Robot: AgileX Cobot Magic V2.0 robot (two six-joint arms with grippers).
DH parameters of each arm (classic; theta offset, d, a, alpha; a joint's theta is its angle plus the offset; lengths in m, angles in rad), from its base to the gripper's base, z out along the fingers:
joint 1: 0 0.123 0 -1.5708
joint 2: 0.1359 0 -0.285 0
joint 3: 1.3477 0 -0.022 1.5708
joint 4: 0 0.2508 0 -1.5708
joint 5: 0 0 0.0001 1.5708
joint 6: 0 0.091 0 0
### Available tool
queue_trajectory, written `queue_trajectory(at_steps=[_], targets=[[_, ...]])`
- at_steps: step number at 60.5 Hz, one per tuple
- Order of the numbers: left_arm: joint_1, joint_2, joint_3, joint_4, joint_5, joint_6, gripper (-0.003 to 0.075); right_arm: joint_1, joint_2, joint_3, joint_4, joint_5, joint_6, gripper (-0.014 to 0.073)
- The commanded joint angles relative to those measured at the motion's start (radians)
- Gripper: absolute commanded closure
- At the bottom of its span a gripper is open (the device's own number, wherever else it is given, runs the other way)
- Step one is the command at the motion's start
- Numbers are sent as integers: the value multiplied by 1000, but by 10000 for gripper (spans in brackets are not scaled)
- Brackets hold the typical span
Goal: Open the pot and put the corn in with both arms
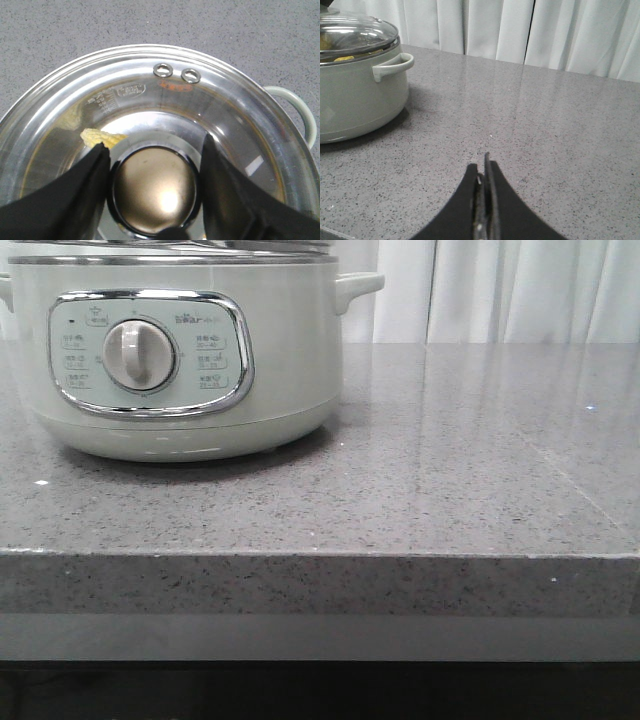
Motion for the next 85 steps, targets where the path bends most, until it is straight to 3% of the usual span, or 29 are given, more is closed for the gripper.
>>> queue_trajectory(at_steps=[1, 30, 36, 47, 54, 74, 78, 85], targets=[[0, -56, -45, -16, -103, 0, 571, -5, 7, -25, 6, -77, -8, 662], [0, -56, 6, -16, -78, -9, 553, -5, 7, -25, 6, -78, -8, 662], [0, -56, 6, -16, -78, -9, 479, -5, 7, -25, 6, -78, -8, 662], [0, -61, 6, 4, -104, -9, 270, -5, 7, -25, 6, -78, -8, 662], [0, -83, 6, 10, -138, -9, 221, -5, 7, -25, 6, -78, -8, 662], [0, -221, 12, 10, -159, -5, 232, -5, 7, -25, 6, -78, -8, 662], [0, -248, 34, 10, -160, -5, 266, -5, 7, -25, 6, -78, -8, 662], [0, -325, 123, 10, -182, -5, 394, -5, 7, -25, 6, -78, -8, 662]])
